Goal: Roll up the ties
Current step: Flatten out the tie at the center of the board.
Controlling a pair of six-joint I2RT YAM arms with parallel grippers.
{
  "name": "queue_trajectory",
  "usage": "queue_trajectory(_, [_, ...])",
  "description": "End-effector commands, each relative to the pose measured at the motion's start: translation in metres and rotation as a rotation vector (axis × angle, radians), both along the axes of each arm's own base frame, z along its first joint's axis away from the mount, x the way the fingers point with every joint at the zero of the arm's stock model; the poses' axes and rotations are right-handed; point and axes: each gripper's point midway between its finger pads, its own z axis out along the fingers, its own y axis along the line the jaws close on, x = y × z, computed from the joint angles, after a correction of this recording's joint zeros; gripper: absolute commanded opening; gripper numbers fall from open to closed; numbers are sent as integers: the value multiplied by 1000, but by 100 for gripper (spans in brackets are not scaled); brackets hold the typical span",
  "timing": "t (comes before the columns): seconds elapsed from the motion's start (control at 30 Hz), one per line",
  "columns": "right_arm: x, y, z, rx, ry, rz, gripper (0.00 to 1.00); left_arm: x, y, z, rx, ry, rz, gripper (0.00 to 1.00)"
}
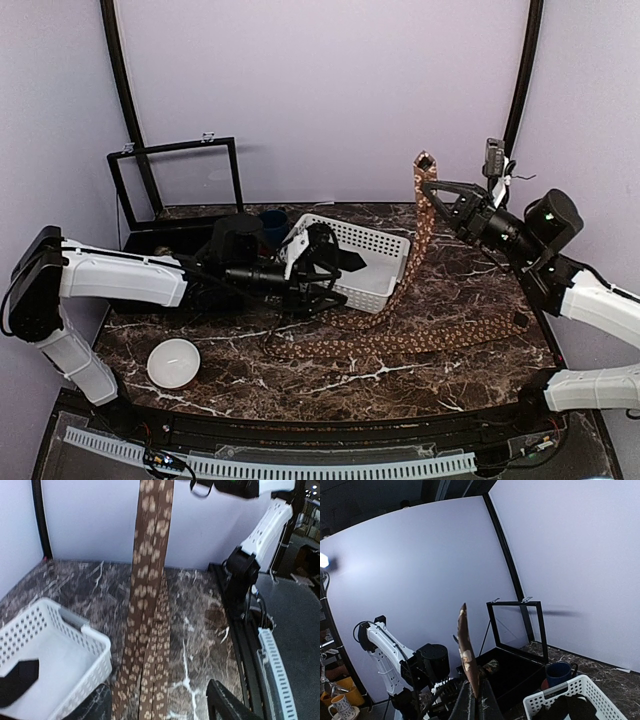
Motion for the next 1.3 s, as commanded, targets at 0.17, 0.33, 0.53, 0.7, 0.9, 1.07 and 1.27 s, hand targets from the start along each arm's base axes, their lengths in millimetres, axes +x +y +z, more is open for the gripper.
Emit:
queue_trajectory(0.17, [-32, 57, 7, 24, -26, 197, 0, -24, -33, 143, -463, -83, -258, 79])
queue_trajectory(0.33, [9, 55, 11, 80, 59, -22, 0, -43, -47, 152, -508, -119, -308, 78])
queue_trajectory(0.53, [-114, 85, -15, -124, 56, 734, 0, -42, -59, 144, -511, -95, -291, 62])
queue_trajectory(0.7, [-115, 87, -16, -132, 55, 736, 0, -37, -60, 144, -526, -96, -251, 33])
queue_trajectory(0.9, [-100, 86, -25, -167, 68, 614, 7, -31, -36, 150, -567, -171, -118, 0])
queue_trajectory(1.07, [-56, 74, -31, -163, 195, 383, 61, -16, -15, 146, -511, -262, 40, 0])
queue_trajectory(1.27, [-17, 47, -44, -111, 393, 168, 89, 23, 11, 131, -313, -457, 333, 0])
